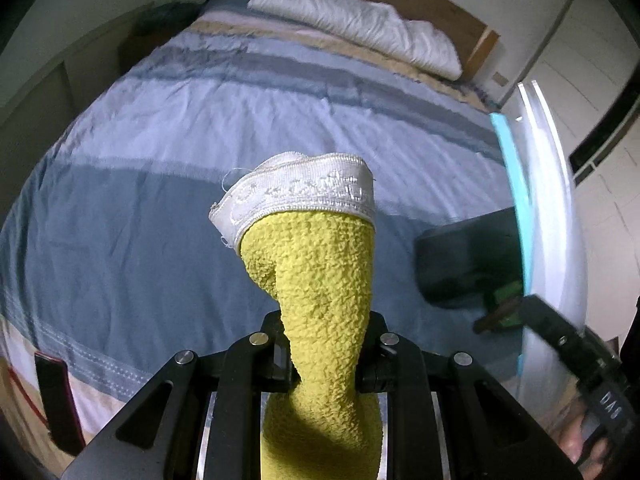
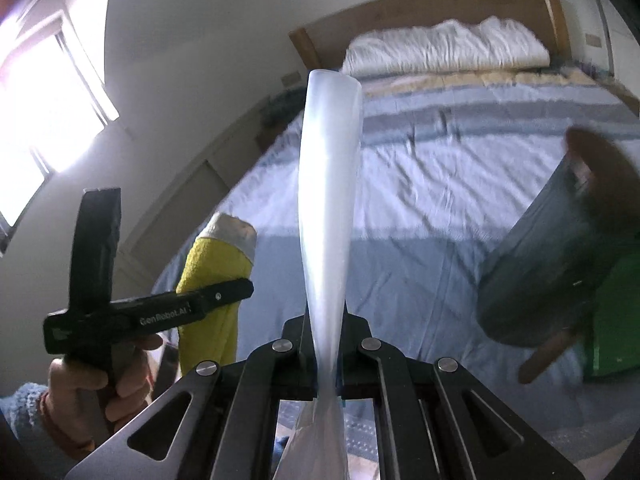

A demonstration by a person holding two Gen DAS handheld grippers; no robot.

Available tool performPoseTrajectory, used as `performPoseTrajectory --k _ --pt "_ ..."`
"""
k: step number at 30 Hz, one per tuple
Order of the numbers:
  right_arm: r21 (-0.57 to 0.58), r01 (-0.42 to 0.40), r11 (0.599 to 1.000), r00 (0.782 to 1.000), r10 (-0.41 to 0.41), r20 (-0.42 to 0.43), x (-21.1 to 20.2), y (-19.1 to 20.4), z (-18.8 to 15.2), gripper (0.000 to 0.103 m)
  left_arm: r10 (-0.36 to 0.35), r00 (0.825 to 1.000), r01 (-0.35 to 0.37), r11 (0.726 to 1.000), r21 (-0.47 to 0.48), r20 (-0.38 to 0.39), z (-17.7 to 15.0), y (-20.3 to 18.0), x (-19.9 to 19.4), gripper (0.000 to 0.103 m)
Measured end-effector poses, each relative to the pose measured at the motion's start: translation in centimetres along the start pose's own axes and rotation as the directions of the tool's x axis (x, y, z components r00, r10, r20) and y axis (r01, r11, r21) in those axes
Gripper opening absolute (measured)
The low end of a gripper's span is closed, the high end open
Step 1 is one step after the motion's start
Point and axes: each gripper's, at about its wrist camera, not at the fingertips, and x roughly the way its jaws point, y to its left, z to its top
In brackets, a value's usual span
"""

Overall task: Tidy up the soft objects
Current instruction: 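Lift the towel roll and clear tube and carry both over the green tray, then lower the towel roll and tube into the green tray and open both grippers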

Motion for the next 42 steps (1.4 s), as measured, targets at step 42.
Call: performPoseTrajectory --k 42 --pt "0.065 0.487 0.871 0.859 -0.464 -0.218 2.5 -50.8 -1.3 0.019 0.185 0.979 -0.161 0.960 0.230 -0.085 0.0 -42.1 31.8 0.041"
